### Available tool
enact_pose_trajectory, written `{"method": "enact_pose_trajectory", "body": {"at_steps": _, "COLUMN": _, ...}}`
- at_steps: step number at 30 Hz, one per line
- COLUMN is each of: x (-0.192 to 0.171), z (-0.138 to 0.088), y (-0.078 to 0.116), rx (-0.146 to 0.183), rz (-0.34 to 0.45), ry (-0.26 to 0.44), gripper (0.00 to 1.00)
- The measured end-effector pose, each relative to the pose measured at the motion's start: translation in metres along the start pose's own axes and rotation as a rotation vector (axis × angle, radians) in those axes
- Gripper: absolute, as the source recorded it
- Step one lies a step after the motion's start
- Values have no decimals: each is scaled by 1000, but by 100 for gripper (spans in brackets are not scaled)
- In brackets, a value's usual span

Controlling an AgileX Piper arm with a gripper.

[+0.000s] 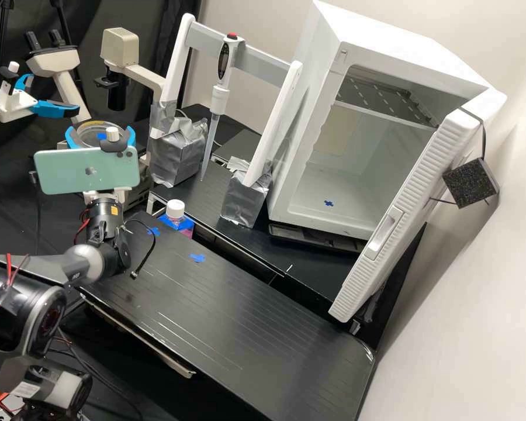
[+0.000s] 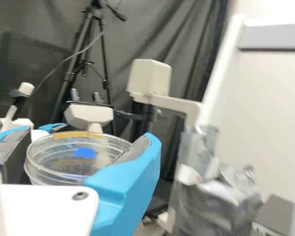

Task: Move the petri dish to the microscope

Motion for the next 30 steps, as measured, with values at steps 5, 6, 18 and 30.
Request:
{"method": "enact_pose_trajectory", "body": {"at_steps": 5, "x": 32, "z": 1, "y": 0, "rx": 17, "rz": 12, "ry": -26, "gripper": 0}}
{"method": "enact_pose_trajectory", "body": {"at_steps": 6, "x": 40, "z": 4, "y": -2, "rx": 22, "rz": 12, "ry": -45, "gripper": 0}}
{"method": "enact_pose_trajectory", "body": {"at_steps": 18, "x": 110, "z": 41, "y": -30, "rx": 37, "rz": -69, "ry": -254, "gripper": 0}}
{"method": "enact_pose_trajectory", "body": {"at_steps": 30, "x": 150, "z": 37, "y": -41, "rx": 26, "rz": -88, "ry": -266, "gripper": 0}}
